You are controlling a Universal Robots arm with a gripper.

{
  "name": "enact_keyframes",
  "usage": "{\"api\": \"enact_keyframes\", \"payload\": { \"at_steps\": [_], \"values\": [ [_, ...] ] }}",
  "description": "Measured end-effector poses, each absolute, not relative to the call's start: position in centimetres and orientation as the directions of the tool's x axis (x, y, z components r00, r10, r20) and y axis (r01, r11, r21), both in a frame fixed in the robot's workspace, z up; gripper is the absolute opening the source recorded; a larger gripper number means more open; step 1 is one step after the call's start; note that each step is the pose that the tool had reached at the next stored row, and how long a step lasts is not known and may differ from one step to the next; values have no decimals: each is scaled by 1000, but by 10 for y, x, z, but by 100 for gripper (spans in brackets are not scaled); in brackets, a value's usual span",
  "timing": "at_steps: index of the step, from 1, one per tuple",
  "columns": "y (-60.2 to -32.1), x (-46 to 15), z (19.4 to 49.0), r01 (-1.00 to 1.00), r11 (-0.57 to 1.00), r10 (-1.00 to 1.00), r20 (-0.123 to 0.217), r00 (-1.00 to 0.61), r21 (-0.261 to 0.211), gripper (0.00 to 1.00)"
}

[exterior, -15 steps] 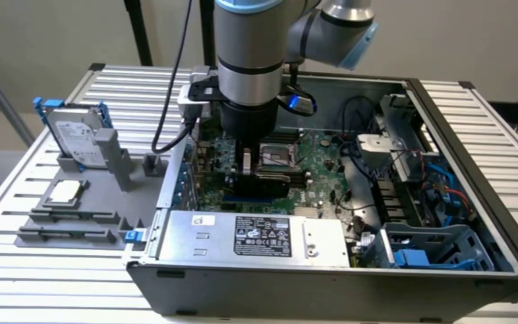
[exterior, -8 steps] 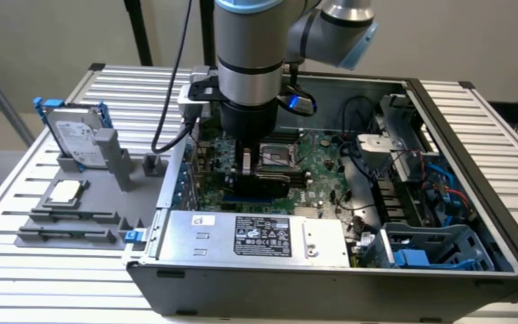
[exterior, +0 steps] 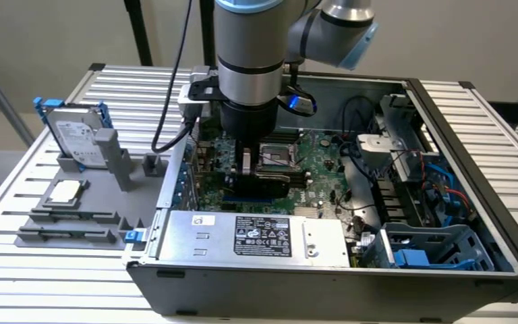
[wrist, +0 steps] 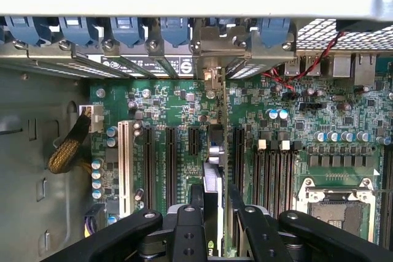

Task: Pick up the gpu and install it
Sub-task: 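Pick up the gpu and move the gpu toward the slot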

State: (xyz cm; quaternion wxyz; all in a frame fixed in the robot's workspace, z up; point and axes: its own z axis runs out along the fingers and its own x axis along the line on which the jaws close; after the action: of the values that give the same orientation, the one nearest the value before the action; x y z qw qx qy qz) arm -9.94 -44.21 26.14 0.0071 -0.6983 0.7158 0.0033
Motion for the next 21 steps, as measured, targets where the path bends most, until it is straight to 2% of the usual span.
{"api": "enact_keyframes", "payload": {
  "at_steps": [21],
  "values": [
    [-443,-98,261,-999,33,-999,-15,-33,0,26]
  ]
}}
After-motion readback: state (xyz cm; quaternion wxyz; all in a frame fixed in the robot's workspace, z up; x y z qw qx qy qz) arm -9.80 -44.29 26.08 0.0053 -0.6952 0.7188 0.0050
